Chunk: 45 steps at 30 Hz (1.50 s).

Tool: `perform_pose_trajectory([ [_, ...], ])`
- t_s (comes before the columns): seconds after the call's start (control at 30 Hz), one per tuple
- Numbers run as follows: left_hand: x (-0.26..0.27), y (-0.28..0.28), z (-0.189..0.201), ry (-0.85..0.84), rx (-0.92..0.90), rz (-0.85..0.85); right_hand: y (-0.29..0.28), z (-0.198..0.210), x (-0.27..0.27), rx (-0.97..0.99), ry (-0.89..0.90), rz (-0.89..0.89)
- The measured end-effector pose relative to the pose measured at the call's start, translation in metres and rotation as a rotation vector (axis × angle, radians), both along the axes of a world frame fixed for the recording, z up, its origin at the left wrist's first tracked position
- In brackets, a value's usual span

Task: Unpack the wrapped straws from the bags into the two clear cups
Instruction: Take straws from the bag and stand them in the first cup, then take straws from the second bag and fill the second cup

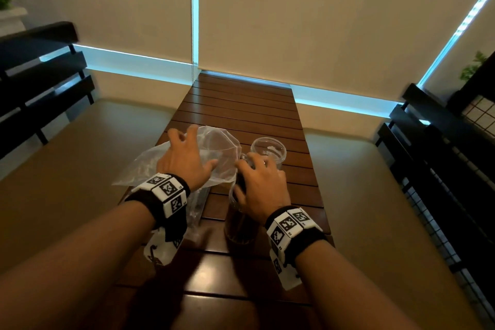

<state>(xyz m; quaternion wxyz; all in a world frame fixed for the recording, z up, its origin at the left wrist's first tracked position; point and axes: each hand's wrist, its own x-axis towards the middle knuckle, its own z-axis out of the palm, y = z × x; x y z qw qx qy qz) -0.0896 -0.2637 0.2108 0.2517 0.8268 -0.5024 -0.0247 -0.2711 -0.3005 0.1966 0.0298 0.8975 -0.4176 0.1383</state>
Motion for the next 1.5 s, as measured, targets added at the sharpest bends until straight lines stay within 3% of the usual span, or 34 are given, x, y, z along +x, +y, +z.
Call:
perform_pose_trajectory([
  [0.17,0.025,-0.015,-0.024,0.170,0.137,0.066,-0.014,0.002,-0.018,-0.004,0.047,-0.048],
  [0.27,0.024,-0.022,-0.027,0.129,0.140,0.030,-0.021,0.002,-0.029,-0.003,0.072,-0.104],
  [0.43,0.014,-0.039,-0.017,0.044,-0.160,-0.114,-0.029,0.004,-0.038,-0.009,0.095,-0.171],
  [0.57,0.006,-0.046,-0.014,0.047,-0.296,-0.273,-0.023,0.011,-0.031,-0.185,0.071,-0.204],
  [0.7,0.015,-0.045,-0.033,0.115,-0.081,-0.265,-0.009,0.020,-0.005,-0.320,-0.012,-0.063],
  [0.8,0.036,-0.037,-0.052,0.150,0.173,-0.190,0.001,0.020,0.021,-0.316,-0.020,0.066],
  [0.9,0.072,-0.022,-0.070,0.001,0.475,-0.038,0.004,0.011,0.043,-0.214,0.004,0.109],
  [1.1,0.122,0.009,-0.109,0.189,0.709,0.154,-0.006,-0.015,0.075,0.084,0.104,0.043],
  [1.3,0.132,0.013,-0.124,0.297,0.793,0.129,-0.024,-0.048,0.085,0.188,0.126,-0.088],
  [1.5,0.133,0.017,-0.128,0.432,0.530,0.203,-0.029,-0.066,0.085,0.317,0.165,-0.173],
])
